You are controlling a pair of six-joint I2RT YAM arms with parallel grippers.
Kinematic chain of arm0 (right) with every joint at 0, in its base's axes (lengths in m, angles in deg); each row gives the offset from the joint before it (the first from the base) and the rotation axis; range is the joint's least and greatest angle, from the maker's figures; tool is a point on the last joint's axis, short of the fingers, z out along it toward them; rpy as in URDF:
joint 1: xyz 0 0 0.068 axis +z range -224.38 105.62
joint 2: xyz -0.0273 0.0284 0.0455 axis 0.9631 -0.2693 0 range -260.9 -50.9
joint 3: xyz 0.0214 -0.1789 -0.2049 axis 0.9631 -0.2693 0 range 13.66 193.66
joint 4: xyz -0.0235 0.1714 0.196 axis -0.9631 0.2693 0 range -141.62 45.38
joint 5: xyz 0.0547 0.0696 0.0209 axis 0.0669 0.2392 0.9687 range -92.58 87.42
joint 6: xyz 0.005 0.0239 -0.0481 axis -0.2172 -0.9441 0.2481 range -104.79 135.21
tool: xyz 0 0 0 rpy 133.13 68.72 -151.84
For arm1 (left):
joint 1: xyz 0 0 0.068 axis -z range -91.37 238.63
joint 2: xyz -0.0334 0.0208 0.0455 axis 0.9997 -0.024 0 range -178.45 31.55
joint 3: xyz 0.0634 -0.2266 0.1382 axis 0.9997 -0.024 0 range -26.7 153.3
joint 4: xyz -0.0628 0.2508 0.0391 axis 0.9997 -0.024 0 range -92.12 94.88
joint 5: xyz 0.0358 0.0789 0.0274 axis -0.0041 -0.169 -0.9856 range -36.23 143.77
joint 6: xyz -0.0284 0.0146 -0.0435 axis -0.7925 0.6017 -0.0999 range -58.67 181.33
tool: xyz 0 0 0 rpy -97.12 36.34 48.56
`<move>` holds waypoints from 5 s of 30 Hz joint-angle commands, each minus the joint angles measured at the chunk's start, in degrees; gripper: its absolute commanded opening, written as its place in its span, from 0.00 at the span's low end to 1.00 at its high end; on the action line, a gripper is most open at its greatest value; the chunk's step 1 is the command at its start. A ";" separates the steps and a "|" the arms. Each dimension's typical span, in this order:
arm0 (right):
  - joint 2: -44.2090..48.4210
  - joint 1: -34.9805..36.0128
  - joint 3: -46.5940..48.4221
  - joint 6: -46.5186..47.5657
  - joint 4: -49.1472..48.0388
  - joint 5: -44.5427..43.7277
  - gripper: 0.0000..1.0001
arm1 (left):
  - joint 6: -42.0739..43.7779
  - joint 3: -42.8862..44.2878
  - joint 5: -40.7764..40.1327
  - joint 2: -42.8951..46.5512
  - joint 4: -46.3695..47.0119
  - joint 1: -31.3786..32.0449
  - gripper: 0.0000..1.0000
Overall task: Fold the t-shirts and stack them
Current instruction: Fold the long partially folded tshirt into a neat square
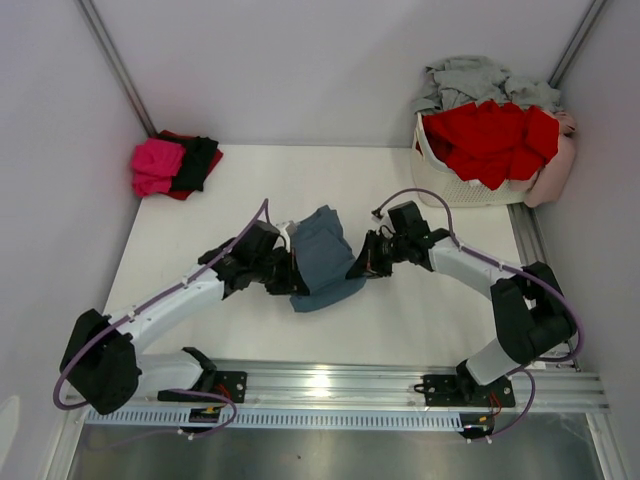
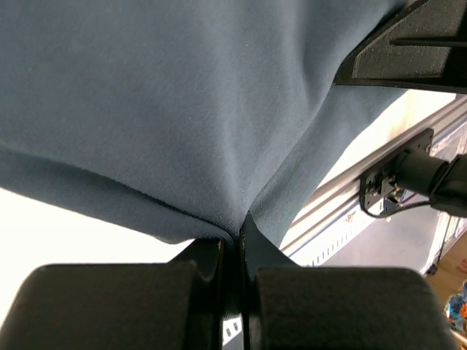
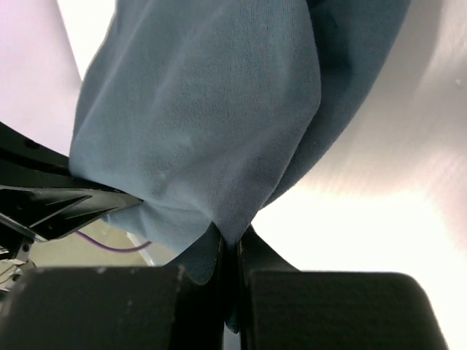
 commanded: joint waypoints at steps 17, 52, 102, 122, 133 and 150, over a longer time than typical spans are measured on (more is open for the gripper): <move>2.37 -0.98 4.20 1.64 8.05 2.09 0.00 | 2.58 0.52 12.85 5.28 -3.82 -4.12 0.30; 8.88 0.51 1.12 -0.12 11.48 5.96 0.00 | 0.56 14.83 -0.24 -29.77 8.93 -4.21 0.05; -27.41 -3.97 33.71 -12.52 -0.83 -3.44 0.00 | -4.54 11.76 -28.45 -6.22 -5.49 0.18 0.54; -40.52 -2.57 48.23 5.56 -1.53 -26.19 0.66 | -3.40 6.67 -25.91 -3.76 -3.39 -0.26 0.53; -23.83 1.39 41.38 18.95 -7.77 -43.78 0.71 | -2.61 7.63 -24.15 -7.19 -1.98 -0.43 0.52; -6.07 3.50 23.82 11.40 3.92 -46.09 0.70 | -2.52 9.21 -24.06 -0.43 -5.93 -1.49 0.52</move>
